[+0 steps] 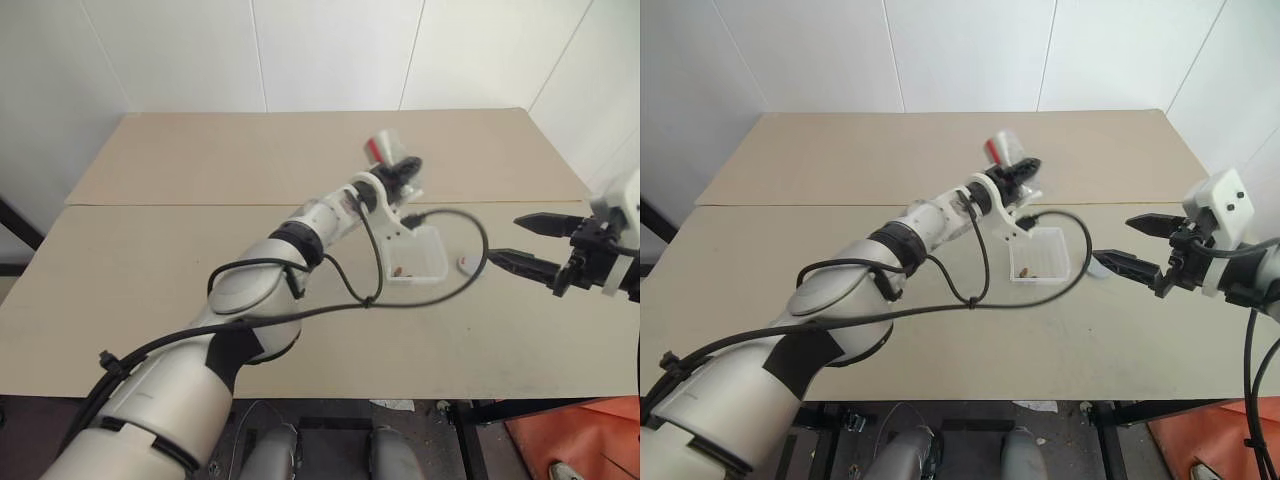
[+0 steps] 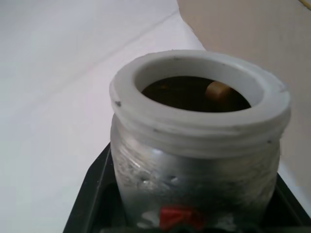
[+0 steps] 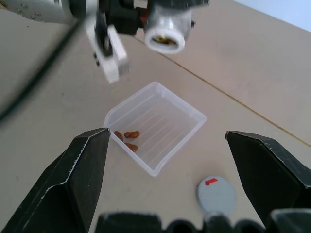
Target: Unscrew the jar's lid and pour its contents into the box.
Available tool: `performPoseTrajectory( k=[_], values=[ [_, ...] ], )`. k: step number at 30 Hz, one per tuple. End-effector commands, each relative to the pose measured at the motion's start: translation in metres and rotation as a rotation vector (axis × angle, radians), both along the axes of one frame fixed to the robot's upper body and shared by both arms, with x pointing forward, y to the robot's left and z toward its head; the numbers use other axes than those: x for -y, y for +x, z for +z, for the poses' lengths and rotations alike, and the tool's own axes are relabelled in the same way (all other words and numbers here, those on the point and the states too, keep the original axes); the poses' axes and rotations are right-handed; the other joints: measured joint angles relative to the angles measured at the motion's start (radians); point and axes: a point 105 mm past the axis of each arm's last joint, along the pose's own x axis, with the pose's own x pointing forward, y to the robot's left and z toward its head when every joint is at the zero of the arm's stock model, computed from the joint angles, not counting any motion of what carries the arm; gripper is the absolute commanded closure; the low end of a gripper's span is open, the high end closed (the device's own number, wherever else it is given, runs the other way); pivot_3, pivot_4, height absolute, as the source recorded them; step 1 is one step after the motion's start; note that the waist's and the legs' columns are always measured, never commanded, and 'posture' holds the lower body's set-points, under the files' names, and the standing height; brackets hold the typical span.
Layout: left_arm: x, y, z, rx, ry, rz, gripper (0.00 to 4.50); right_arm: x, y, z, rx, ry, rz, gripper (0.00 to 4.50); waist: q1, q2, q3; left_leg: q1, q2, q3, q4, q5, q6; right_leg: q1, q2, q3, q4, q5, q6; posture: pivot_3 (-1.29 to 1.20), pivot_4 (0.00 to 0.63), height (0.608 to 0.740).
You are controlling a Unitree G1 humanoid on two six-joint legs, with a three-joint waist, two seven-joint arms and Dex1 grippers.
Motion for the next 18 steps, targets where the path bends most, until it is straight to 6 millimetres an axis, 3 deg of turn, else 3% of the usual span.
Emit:
performPoseTrajectory(
  k=[1, 10, 15, 18],
  values=[
    [-0.013, 0.004, 0.015, -0.179, -0.349, -0.003, 2.54, -0.008, 0.002, 0.01, 0.048, 0.009, 0.043, 0.06, 0.0, 0.0, 0.0, 0.0, 0.0, 0.0, 0.0, 0.0, 0.0, 0.0, 0.0, 0.0, 0.0, 0.0, 0.0, 0.0, 0.15, 0.74],
    [-0.08, 0.015, -0.013, -0.93, -1.256, -0.063, 2.54, -0.025, 0.011, 0.008, 0.044, -0.001, 0.128, 0.06, -0.007, 0.001, -0.001, 0.0, 0.0, -0.004, 0.001, 0.0, 0.0, -0.001, 0.0, 0.0, 0.004, 0.0, 0.0, 0.0, 0.15, 0.74],
    [-0.114, 0.005, -0.026, -1.005, -1.516, -0.102, 2.54, -0.03, 0.014, 0.008, 0.046, 0.011, 0.158, 0.06, -0.018, 0.002, -0.001, 0.0, 0.0, -0.005, 0.002, 0.0, 0.0, 0.0, 0.0, 0.0, 0.004, 0.0, 0.0, 0.0, 0.15, 0.74],
    [-0.128, -0.004, -0.045, -0.981, -1.541, -0.068, 2.54, -0.034, 0.013, 0.005, 0.036, 0.016, 0.174, 0.06, -0.02, 0.002, -0.001, 0.001, 0.001, -0.005, 0.002, 0.0, -0.001, 0.0, 0.0, 0.0, 0.004, 0.0, -0.001, 0.0, 0.15, 0.74]
  ],
)
